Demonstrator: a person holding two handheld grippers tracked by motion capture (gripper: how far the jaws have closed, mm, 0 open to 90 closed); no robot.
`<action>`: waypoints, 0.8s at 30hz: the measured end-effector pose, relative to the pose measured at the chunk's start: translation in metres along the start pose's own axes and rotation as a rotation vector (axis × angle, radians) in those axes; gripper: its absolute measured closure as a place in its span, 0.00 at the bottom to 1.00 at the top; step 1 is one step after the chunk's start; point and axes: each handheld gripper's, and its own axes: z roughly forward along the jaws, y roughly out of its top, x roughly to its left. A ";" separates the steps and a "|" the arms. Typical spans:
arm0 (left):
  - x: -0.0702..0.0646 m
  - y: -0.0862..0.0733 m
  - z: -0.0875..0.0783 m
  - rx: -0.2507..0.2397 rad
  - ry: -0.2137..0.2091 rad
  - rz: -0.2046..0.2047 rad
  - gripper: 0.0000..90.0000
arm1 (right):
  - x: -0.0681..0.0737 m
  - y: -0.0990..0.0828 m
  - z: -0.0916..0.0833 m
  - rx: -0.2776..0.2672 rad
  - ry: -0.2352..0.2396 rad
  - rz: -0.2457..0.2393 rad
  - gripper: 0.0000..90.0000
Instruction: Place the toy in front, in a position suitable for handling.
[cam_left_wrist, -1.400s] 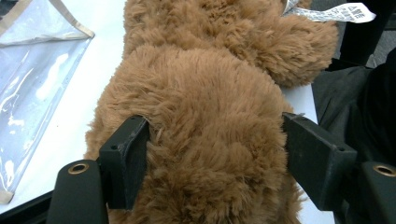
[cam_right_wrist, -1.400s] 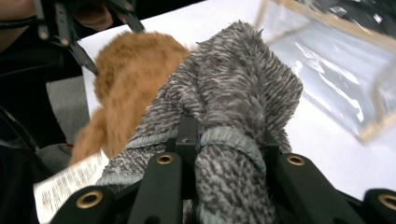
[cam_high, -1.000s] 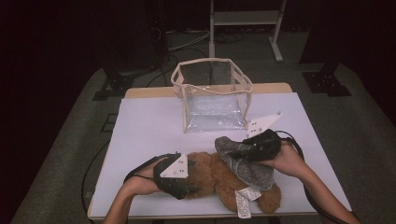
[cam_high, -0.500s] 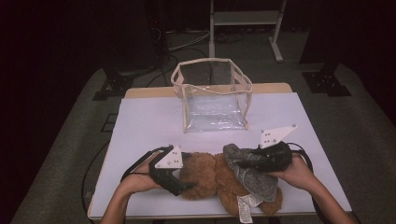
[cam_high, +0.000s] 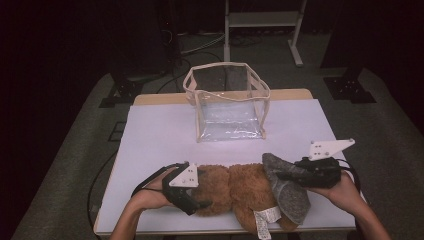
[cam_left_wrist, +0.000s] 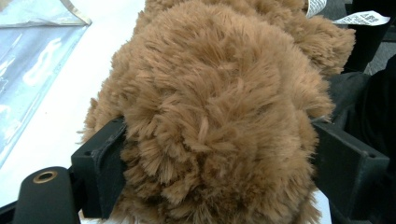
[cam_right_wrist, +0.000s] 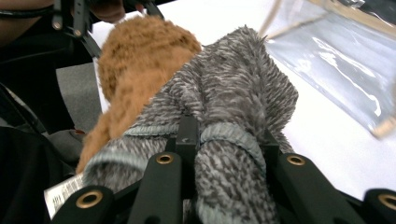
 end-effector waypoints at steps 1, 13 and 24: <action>0.001 -0.001 -0.001 0.001 0.002 -0.008 0.15 | -0.001 -0.004 -0.003 0.000 -0.011 0.008 0.78; 0.011 -0.016 -0.001 -0.015 -0.034 -0.105 0.10 | -0.018 -0.056 0.001 0.021 0.001 0.152 0.78; 0.002 -0.024 0.005 -0.077 -0.038 -0.094 0.27 | -0.022 -0.038 0.031 0.004 0.105 0.156 0.80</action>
